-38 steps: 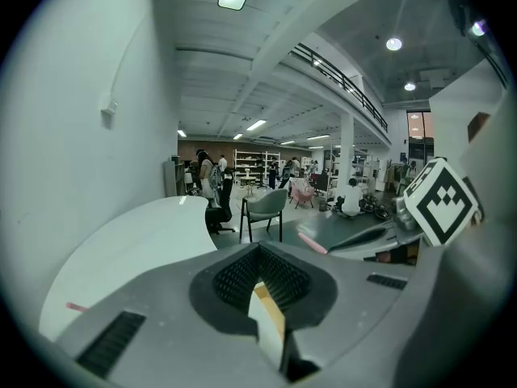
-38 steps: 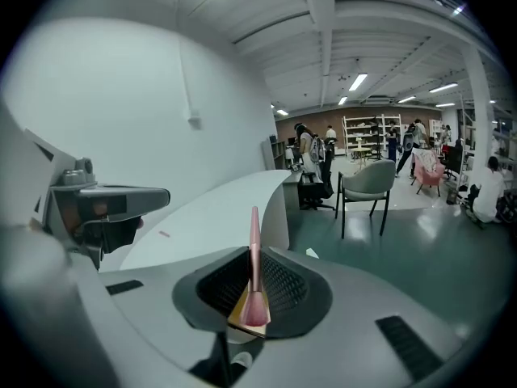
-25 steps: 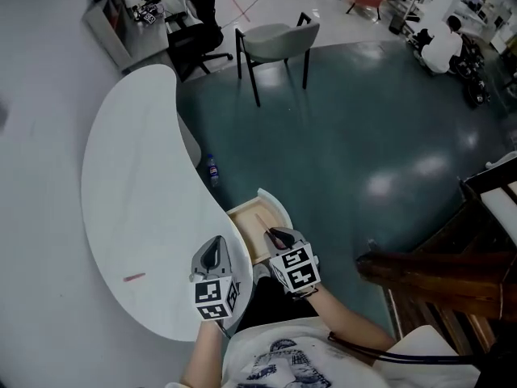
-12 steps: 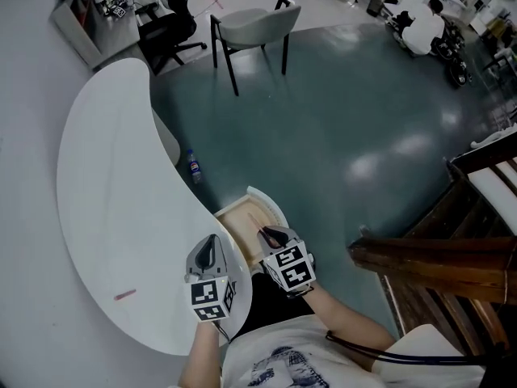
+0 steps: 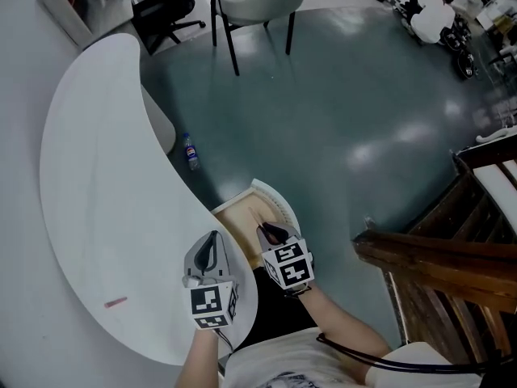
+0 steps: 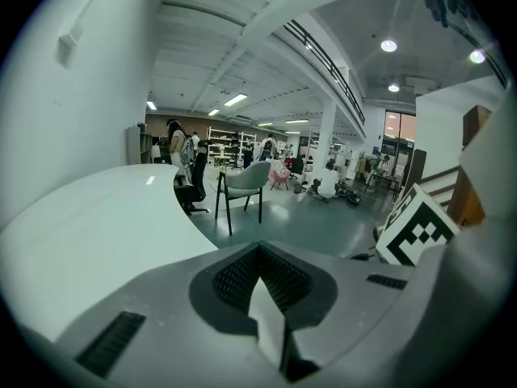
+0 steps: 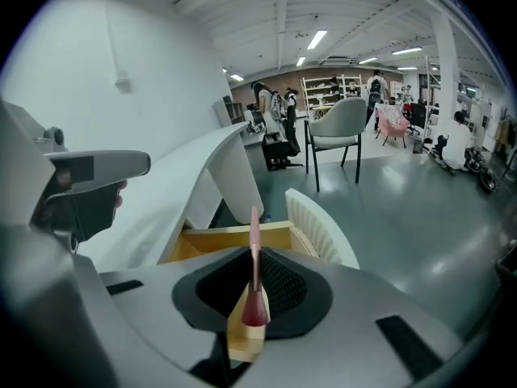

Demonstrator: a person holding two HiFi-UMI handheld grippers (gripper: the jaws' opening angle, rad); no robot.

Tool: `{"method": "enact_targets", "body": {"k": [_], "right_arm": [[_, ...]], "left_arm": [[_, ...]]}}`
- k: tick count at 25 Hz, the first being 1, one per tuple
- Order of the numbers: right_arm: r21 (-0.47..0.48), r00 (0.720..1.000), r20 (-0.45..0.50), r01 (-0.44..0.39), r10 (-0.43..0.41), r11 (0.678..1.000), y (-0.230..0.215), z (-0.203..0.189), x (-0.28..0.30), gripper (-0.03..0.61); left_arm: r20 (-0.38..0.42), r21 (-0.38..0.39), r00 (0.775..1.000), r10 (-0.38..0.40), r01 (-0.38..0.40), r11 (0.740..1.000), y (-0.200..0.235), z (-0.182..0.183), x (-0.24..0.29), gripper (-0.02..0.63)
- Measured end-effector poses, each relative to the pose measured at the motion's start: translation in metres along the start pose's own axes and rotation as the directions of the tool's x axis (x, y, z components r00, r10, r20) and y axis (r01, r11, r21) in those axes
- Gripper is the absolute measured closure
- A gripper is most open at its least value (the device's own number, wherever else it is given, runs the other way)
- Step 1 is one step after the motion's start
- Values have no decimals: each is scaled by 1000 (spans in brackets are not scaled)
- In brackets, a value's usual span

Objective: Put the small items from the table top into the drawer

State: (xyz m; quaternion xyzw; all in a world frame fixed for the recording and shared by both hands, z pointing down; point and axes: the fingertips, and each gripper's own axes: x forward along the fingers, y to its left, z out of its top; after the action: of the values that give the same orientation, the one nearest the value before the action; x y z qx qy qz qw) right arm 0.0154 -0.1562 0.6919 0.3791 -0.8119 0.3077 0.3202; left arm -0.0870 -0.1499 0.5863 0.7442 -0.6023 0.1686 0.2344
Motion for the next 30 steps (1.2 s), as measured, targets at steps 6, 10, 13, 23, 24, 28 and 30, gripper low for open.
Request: {"method": "enact_targets", "body": {"k": [6, 10, 13, 23, 24, 28, 30], "right_arm": [[38, 1000, -25, -7, 8, 999, 0, -17, 33, 517], [60, 999, -37, 4, -1, 998, -6, -25, 51, 518], [76, 999, -45, 16, -13, 997, -12, -31, 65, 518], [83, 990, -130, 69, -58, 994, -27, -50, 97, 518], [76, 988, -137, 76, -65, 994, -27, -51, 98, 518], [50, 988, -145, 55, -47, 997, -18, -53, 109, 518], [56, 987, -159, 50, -40, 997, -16, -56, 116, 518]], "left_arm": [[-36, 31, 999, 2, -1, 1000, 5, -19, 15, 594], [-40, 37, 999, 6, -4, 999, 9, -22, 24, 594], [-39, 74, 999, 6, -3, 997, 10, -21, 28, 594], [-52, 107, 999, -4, 9, 994, 5, -23, 33, 594], [-52, 105, 999, -3, 8, 994, 5, -23, 33, 594], [-50, 89, 999, 0, 5, 996, 8, -23, 33, 594], [-53, 91, 999, -1, 6, 996, 7, -23, 32, 594]]}}
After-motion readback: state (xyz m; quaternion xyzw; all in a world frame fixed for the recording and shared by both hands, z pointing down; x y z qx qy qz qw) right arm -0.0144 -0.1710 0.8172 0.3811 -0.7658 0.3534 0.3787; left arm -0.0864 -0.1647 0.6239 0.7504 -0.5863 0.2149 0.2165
